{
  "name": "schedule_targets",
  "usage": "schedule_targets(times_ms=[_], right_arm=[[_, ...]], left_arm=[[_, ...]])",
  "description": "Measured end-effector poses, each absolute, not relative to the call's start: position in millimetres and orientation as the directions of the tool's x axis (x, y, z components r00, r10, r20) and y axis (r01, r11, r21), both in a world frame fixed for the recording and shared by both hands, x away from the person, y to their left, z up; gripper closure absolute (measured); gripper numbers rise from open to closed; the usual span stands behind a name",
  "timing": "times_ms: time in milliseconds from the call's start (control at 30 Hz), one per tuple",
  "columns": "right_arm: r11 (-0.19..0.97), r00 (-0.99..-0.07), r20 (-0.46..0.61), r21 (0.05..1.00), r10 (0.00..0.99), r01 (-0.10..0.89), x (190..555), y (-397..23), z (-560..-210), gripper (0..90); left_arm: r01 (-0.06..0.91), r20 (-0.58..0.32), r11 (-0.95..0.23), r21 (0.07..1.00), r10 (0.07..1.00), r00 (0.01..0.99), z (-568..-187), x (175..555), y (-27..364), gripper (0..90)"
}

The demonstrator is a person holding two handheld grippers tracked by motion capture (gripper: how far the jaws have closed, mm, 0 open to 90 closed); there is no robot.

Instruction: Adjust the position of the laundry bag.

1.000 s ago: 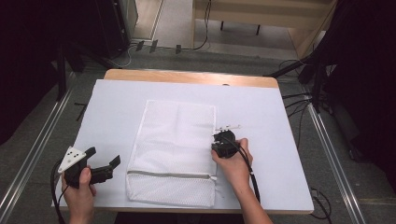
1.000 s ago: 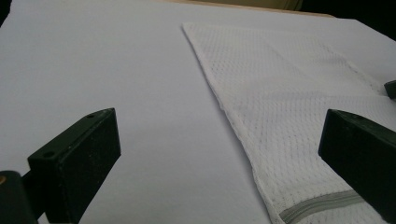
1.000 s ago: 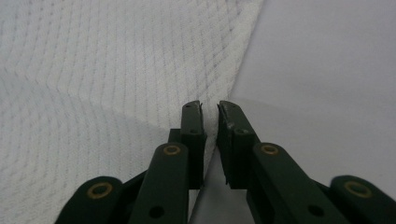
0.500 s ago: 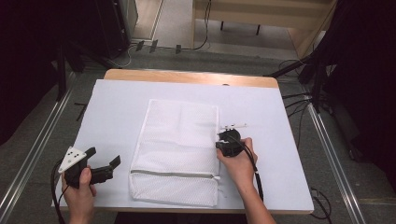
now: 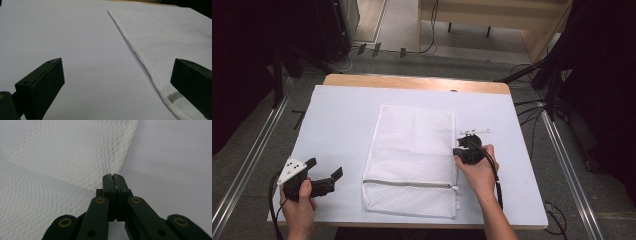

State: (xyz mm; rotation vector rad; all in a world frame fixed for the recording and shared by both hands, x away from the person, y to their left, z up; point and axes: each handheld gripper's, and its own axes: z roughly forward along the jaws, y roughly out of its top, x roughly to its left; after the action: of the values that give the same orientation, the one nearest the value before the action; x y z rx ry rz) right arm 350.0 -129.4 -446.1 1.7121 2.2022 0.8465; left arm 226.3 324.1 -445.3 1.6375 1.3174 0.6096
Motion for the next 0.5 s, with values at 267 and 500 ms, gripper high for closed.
schedule_targets(times_ms=[267, 500], right_arm=[[0.141, -0.279, 0.158, 0.577, 0.947, 0.805, 354.0, -149.8, -442.7, 90.0], [0.132, -0.265, 0.148, 0.585, 0.953, 0.800, 358.8, -167.0, -440.3, 90.0]], left_arm=[[0.486, -0.160, -0.011, 0.874, 0.938, 0.309, -446.1, 226.8, 323.1, 0.0], [0.489, -0.159, -0.013, 0.872, 0.937, 0.310, -446.2, 226.6, 321.8, 0.0]])
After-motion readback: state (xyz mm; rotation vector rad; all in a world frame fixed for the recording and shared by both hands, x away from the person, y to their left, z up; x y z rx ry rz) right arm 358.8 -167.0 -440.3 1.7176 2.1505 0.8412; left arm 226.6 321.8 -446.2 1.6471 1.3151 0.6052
